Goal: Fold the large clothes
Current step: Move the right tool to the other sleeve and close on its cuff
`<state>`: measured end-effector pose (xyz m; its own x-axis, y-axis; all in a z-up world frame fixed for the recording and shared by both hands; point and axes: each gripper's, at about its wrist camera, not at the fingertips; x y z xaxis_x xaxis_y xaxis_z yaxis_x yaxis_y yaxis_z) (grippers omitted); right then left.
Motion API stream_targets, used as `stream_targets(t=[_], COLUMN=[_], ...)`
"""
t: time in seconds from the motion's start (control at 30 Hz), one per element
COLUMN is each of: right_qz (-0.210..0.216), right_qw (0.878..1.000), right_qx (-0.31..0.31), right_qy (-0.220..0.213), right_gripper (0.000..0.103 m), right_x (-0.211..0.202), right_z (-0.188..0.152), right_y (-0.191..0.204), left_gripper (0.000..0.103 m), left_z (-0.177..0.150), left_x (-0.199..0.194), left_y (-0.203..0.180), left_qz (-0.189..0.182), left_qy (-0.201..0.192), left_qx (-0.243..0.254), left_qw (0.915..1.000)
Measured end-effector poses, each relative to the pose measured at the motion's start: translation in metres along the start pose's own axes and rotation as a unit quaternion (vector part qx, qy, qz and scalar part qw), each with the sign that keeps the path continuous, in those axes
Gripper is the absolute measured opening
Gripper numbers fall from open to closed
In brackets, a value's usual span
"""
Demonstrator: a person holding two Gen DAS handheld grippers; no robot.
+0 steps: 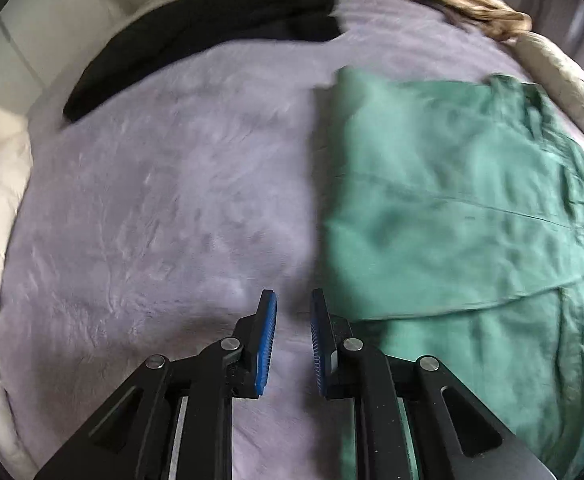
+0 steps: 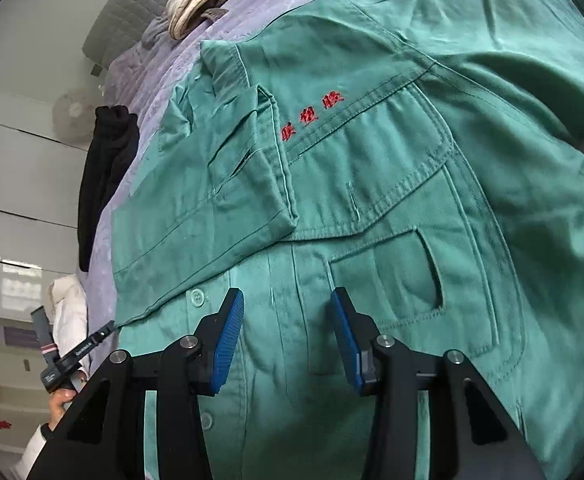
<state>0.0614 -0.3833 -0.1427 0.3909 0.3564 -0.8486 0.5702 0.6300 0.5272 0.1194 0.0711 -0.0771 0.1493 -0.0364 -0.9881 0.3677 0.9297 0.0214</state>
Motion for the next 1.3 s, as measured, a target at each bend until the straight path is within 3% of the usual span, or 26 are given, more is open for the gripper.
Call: stream_targets(t=[0.07,0.1,0.13,0.2,0.3,0.4,0.63,0.87,1.07,1.3], right_qz=[0.006,0.011,0.015,0.021,0.028,0.037,0.015,0.012,0.074,0.138], right_qw=[1.0,1.0,1.0,1.0,0.999,0.998,0.985,0.952,0.922,0.885], right_qx=[0.004,0.007,0.008,0.012,0.021,0.04,0.12,0.236,0.29,0.331], right_qy=[0.0,-0.002,-0.003,-0.008,-0.019,-0.04,-0.121,-0.194,-0.247,-0.297], right_gripper=[0.052,0.055,0.056,0.059,0.061,0.072,0.081,0.081,0.081,0.081], right_x=[-0.006,-0.011,-0.015,-0.025,-0.044,-0.069,-0.137,-0.197,-0.224,-0.245], right_z=[-0.003,-0.005,-0.006,-0.008,-0.009,-0.008,-0.001,0.012,0.042,0.078], right_y=[-0.002,-0.004,-0.005,-0.009,-0.021,-0.041,-0.126,-0.239,-0.307,-0.348], left_gripper=[0.047,0.086,0.1,0.101,0.101,0.101,0.101,0.101,0.101,0.101], left_z=[-0.002,-0.001,-0.002,-0.002,0.0,-0.005,-0.003,-0.011,-0.018,-0.02], left_x=[-0.012,-0.018,-0.027,-0.036,-0.034,-0.03,-0.009,-0.008,-0.011,-0.011], left_y=[-0.022,-0.038,-0.055,-0.085,-0.133,-0.177,-0.271,-0.338,-0.389,-0.415], left_qz=[-0.003,-0.001,0.002,-0.005,-0.026,-0.037,-0.065,-0.06,-0.064,-0.065], left_qy=[-0.009,-0.018,-0.039,-0.057,-0.046,-0.033,0.026,0.034,0.031,0.03], left_qx=[0.018,0.026,0.033,0.059,0.09,0.119,0.158,0.181,0.204,0.206], left_qw=[0.9998,0.9995,0.9987,0.9967,0.9945,0.9917,0.985,0.981,0.9764,0.9759])
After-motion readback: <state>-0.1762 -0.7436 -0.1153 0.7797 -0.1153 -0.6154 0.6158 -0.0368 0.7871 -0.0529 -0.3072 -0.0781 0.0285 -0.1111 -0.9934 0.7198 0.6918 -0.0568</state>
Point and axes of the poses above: each gripper's, at about its wrist camera, not at the fingertips, and x roughly the way its jaws point, y to its left, z to its top, and after that the axes turned 11 degrees about y, right-handed
